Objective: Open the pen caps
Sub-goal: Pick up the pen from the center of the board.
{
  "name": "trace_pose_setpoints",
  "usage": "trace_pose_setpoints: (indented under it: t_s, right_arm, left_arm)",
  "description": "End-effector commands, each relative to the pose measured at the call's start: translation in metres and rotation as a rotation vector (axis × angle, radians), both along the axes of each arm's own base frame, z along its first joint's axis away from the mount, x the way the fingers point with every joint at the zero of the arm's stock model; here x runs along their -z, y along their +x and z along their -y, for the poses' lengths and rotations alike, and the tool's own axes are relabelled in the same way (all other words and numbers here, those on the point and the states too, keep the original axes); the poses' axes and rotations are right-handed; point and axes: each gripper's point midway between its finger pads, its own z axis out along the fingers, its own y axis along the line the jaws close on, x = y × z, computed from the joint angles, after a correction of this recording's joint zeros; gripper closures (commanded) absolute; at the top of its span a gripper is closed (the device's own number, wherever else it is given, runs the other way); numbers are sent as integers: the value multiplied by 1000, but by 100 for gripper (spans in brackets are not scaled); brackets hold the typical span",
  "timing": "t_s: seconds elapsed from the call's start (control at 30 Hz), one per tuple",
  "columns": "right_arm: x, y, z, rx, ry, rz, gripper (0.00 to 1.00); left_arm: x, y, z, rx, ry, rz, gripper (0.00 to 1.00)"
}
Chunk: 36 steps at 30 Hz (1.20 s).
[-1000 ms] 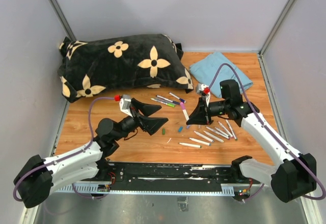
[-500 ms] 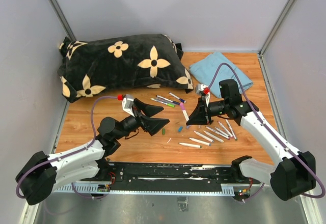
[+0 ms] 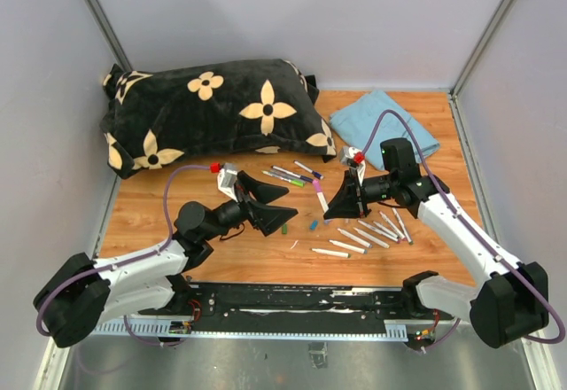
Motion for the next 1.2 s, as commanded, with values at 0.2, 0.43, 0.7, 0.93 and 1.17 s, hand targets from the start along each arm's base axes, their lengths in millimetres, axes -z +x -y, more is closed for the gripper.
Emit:
trace_pose_setpoints:
  t_s: [0.2, 0.43, 0.7, 0.93, 1.17]
  right_arm:
    - [-11, -3, -1, -36, 37, -10, 97]
    - [-11, -5, -2, -46, 43, -21, 97]
    - [-8, -5, -3, -55, 38, -36, 98]
    - [-7, -6, -4, -58, 35, -42, 98]
    - [-5, -6, -5, -63, 30, -56, 98]
  left_arm:
    - [-28, 5, 7, 23, -59, 66, 1]
    - [-36, 14, 18, 37, -84, 61, 3]
    - [-43, 19, 38, 114, -102, 49, 19]
    - [-39, 20, 54, 190, -106, 24, 38]
    - [-36, 24, 59, 194, -95, 13, 52]
